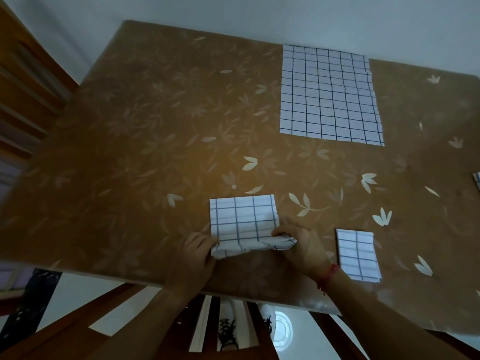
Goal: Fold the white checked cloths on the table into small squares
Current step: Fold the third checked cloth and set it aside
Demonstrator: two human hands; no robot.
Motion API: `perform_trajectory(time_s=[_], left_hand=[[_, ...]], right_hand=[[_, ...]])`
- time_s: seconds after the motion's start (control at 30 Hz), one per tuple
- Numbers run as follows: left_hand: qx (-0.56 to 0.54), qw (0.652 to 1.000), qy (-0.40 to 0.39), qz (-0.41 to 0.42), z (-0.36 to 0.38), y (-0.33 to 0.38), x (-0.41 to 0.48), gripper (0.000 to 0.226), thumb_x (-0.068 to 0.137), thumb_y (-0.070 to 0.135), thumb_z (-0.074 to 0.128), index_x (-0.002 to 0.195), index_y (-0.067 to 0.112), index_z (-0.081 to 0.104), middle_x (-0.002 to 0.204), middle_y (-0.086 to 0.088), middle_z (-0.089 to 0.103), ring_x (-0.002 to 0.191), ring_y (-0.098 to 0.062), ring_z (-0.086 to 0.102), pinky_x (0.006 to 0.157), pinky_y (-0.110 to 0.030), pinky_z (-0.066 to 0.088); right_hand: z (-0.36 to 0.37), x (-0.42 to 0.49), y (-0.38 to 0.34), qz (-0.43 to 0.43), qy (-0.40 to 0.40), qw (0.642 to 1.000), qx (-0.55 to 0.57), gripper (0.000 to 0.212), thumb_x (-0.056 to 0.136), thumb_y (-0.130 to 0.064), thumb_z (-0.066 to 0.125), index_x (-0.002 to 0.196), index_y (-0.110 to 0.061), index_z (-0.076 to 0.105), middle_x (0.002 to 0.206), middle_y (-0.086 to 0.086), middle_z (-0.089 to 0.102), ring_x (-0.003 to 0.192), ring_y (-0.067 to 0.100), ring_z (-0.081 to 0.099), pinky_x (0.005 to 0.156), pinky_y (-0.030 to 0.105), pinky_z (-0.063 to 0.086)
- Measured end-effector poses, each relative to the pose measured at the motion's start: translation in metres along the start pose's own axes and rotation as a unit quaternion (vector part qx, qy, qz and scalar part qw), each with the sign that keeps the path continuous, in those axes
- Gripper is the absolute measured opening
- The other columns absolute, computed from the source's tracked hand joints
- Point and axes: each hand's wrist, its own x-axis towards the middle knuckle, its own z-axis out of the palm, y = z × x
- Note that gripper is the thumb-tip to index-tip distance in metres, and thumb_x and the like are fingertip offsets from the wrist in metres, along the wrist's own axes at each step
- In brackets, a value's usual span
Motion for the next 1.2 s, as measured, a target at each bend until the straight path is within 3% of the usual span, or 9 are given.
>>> perform_trajectory(time_s=[0.1, 0.37, 0.5, 0.7, 0.87, 0.93, 1.0, 1.1, 1.2], left_hand=[[-0.010, 0.998, 0.048, -0.039, -0.003, 0.007, 0.006, 0.028, 0.092, 0.039, 0.049, 0.090, 0.017, 0.065, 0.086, 0.011, 0.062, 0.083, -0.005, 0.053, 0.080, -0.019, 0.040], [0.040, 0.991, 0.044, -0.118, 0.002, 0.001, 0.018, 0.035, 0.085, 0.038, 0.048, 0.110, 0.016, 0.062, 0.089, 0.003, 0.064, 0.083, -0.018, 0.056, 0.076, -0.035, 0.043], [0.083, 0.989, 0.027, -0.117, 0.004, -0.006, 0.020, 0.041, 0.084, 0.038, 0.050, 0.117, 0.014, 0.058, 0.100, -0.002, 0.062, 0.090, -0.022, 0.054, 0.075, -0.039, 0.047], [0.165, 0.985, -0.041, -0.041, -0.003, -0.010, 0.029, 0.055, 0.093, 0.032, 0.038, 0.141, 0.006, 0.041, 0.146, -0.012, 0.042, 0.134, -0.027, 0.038, 0.105, -0.042, 0.035], [0.233, 0.966, -0.114, -0.012, -0.006, -0.019, 0.041, 0.058, 0.098, 0.037, 0.025, 0.148, 0.007, 0.029, 0.157, -0.009, 0.023, 0.145, -0.022, 0.019, 0.115, -0.044, 0.023], [0.245, 0.960, -0.135, -0.013, -0.005, -0.023, 0.040, 0.059, 0.099, 0.039, 0.022, 0.149, 0.007, 0.028, 0.157, -0.008, 0.021, 0.146, -0.021, 0.016, 0.115, -0.046, 0.022], [0.249, 0.958, -0.145, -0.012, -0.004, -0.026, 0.040, 0.060, 0.099, 0.040, 0.020, 0.149, 0.007, 0.027, 0.158, -0.009, 0.020, 0.146, -0.021, 0.014, 0.115, -0.047, 0.021], [0.253, 0.956, -0.149, -0.007, -0.002, -0.028, 0.039, 0.060, 0.100, 0.040, 0.021, 0.149, 0.006, 0.026, 0.157, -0.010, 0.020, 0.146, -0.022, 0.014, 0.115, -0.047, 0.020], [0.252, 0.956, -0.147, 0.005, -0.003, -0.028, 0.039, 0.060, 0.100, 0.040, 0.024, 0.149, 0.005, 0.026, 0.157, -0.012, 0.022, 0.146, -0.024, 0.016, 0.115, -0.047, 0.020]], right_hand=[[-0.001, 0.009, -0.004, 0.059, -0.011, 0.998, 0.027, 0.022, 0.088, -0.038, 0.068, 0.103, -0.023, 0.067, 0.092, -0.014, 0.065, 0.075, -0.006, 0.057, 0.067, 0.005, 0.045], [0.005, 0.034, -0.011, 0.144, 0.013, 0.988, 0.058, 0.039, 0.090, -0.041, 0.064, 0.121, -0.020, 0.055, 0.096, 0.000, 0.068, 0.079, 0.011, 0.060, 0.063, 0.021, 0.048], [0.005, 0.040, -0.013, 0.120, 0.025, 0.992, 0.036, 0.049, 0.089, -0.036, 0.066, 0.133, -0.023, 0.048, 0.111, 0.001, 0.067, 0.092, 0.019, 0.064, 0.078, 0.037, 0.057], [0.003, 0.045, -0.015, 0.125, 0.016, 0.992, 0.017, 0.053, 0.089, -0.035, 0.064, 0.137, -0.029, 0.042, 0.110, 0.001, 0.068, 0.094, 0.021, 0.065, 0.080, 0.039, 0.056], [0.006, 0.046, -0.016, 0.135, 0.034, 0.990, -0.004, 0.055, 0.088, -0.039, 0.064, 0.136, -0.027, 0.040, 0.120, 0.006, 0.059, 0.096, 0.024, 0.063, 0.074, 0.039, 0.057], [0.009, 0.046, -0.021, 0.082, 0.081, 0.991, -0.065, 0.055, 0.088, -0.040, 0.062, 0.136, -0.023, 0.041, 0.121, 0.009, 0.050, 0.097, 0.023, 0.057, 0.071, 0.035, 0.055], [0.016, 0.048, -0.034, -0.015, 0.102, 0.986, -0.134, 0.055, 0.088, -0.039, 0.058, 0.137, -0.018, 0.044, 0.126, 0.010, 0.048, 0.108, 0.024, 0.050, 0.086, 0.039, 0.052], [0.043, 0.056, -0.057, -0.132, 0.046, 0.975, -0.173, 0.058, 0.093, -0.036, 0.049, 0.143, -0.009, 0.040, 0.151, 0.016, 0.035, 0.136, 0.031, 0.037, 0.111, 0.044, 0.036], [0.072, 0.066, -0.068, -0.204, 0.008, 0.955, -0.215, 0.057, 0.097, -0.030, 0.043, 0.146, 0.001, 0.035, 0.155, 0.022, 0.027, 0.145, 0.035, 0.025, 0.118, 0.047, 0.026]])
